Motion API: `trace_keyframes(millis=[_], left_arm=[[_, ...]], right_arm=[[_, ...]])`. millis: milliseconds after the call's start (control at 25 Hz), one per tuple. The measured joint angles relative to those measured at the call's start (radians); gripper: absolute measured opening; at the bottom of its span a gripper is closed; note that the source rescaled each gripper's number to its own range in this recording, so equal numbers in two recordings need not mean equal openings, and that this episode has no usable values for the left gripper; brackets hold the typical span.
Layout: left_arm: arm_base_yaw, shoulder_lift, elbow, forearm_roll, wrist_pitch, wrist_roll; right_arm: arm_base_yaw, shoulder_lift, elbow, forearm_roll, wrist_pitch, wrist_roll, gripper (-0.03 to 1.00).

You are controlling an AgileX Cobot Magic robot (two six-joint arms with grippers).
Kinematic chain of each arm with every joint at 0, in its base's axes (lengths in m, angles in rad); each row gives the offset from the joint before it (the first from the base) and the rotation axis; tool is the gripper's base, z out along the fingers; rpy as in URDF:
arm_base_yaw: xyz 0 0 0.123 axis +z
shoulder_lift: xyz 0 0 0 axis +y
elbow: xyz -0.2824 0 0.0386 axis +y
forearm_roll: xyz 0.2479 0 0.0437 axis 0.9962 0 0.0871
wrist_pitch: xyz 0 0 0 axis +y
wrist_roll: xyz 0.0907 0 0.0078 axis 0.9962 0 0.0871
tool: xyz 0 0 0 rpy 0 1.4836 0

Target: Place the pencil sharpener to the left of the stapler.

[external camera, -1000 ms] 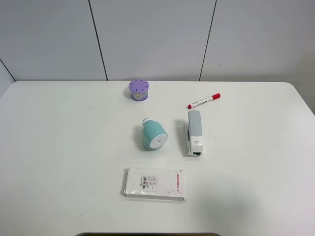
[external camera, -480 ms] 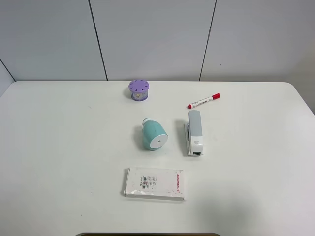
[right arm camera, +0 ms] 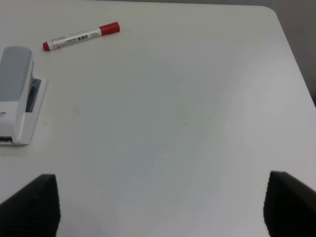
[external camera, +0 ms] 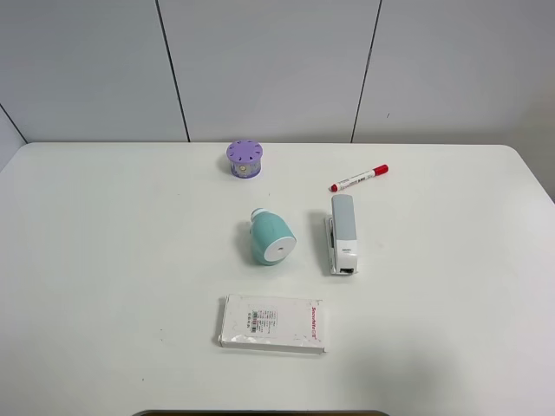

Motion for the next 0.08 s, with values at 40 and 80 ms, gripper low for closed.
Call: trace_keyframes(millis=[40, 80], left_arm=[[0.0, 0.0, 0.0, 0.0, 0.0, 0.0], [0.0, 0.0, 0.0, 0.0, 0.0, 0.0]], right_arm=[[0.0, 0.0, 0.0, 0.0, 0.0, 0.0, 0.59], [0.0, 0.0, 0.0, 0.0, 0.0, 0.0, 0.59]])
